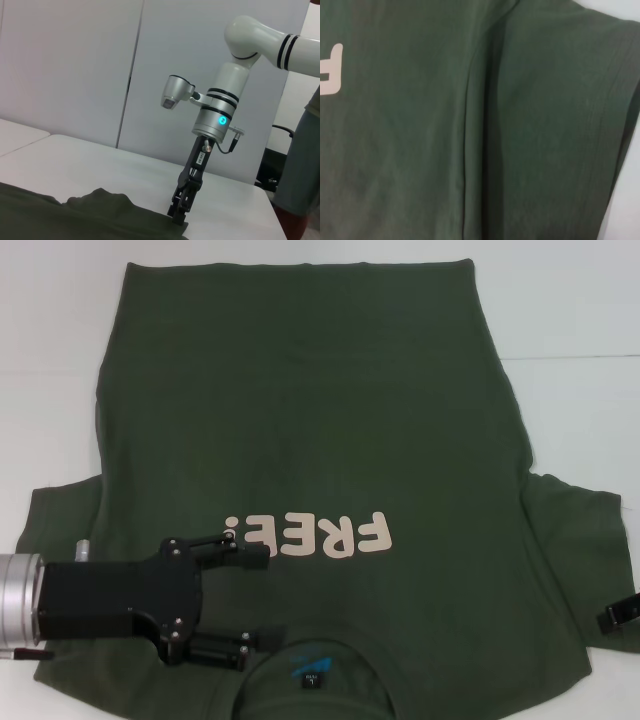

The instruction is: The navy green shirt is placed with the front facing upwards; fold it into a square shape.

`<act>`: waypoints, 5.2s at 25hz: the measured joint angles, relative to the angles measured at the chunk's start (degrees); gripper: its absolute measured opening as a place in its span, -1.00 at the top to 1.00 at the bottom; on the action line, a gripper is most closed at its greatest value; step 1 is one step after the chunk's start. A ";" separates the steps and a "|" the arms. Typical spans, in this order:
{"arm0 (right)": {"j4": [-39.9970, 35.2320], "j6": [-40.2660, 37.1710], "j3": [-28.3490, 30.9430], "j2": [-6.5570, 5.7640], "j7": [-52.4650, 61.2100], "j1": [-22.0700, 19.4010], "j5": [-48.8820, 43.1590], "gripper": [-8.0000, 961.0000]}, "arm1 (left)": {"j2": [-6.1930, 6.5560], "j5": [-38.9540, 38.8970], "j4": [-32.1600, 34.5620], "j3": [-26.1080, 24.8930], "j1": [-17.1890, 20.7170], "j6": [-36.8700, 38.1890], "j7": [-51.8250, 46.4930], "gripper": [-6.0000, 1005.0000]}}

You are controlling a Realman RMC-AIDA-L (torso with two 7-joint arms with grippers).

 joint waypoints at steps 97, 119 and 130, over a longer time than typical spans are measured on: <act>1.70 0.49 -2.29 0.04 0.65 1.94 -0.98 0.94 | -0.09 -0.61 0.35 0.02 0.05 -0.10 -0.50 -0.86; 1.23 15.26 0.17 -2.78 0.65 1.73 -6.05 0.94 | -0.70 -0.81 0.43 -0.24 0.00 -0.08 -0.45 -0.86; 1.01 16.77 0.31 -3.63 0.95 2.17 -5.58 0.94 | -0.89 -0.91 0.43 -0.42 0.05 -0.11 -0.43 -0.86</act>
